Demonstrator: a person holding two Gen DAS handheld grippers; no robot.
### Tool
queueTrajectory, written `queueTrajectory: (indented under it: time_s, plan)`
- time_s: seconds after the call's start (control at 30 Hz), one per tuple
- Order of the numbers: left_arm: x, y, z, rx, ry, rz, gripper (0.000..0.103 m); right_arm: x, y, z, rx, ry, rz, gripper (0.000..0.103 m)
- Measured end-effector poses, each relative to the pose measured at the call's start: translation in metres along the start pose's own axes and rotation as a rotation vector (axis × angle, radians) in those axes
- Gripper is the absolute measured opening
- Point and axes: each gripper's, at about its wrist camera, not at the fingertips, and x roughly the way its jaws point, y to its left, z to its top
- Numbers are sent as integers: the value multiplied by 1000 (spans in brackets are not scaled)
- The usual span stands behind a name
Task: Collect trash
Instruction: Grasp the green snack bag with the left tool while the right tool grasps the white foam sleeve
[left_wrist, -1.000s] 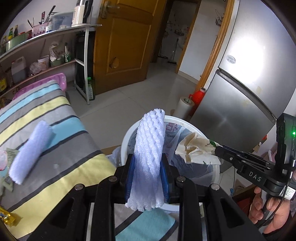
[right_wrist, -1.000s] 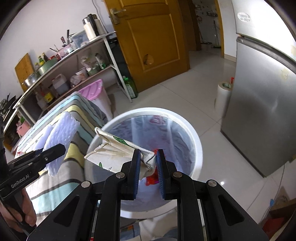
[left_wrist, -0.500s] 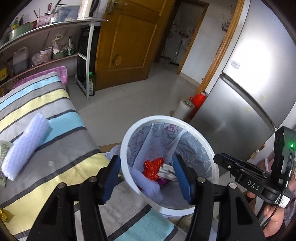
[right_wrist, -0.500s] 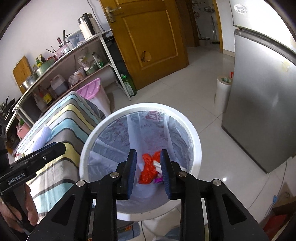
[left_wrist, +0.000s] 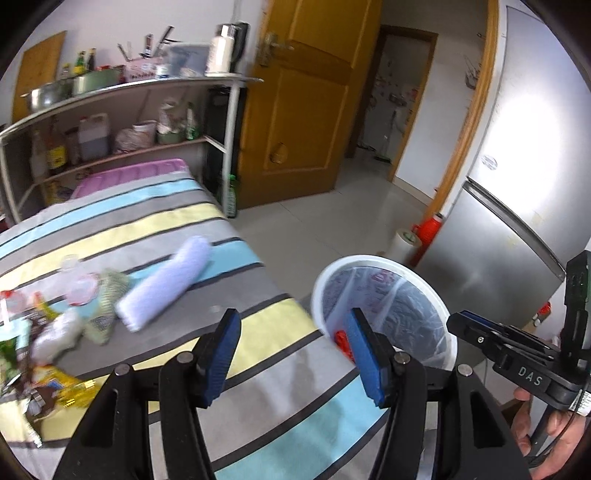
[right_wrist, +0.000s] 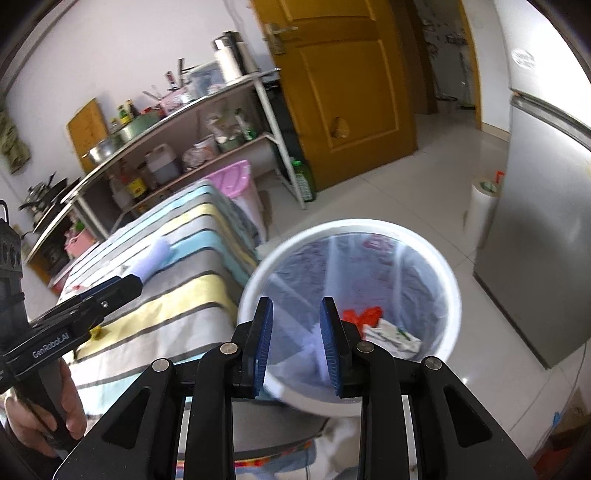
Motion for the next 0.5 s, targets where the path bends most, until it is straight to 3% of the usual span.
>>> queueTrajectory:
  time_s: [0.5]
  plan:
    - [-68,58,-27,-80,-68,134,61,-3,80,-17,-129,17,132,27]
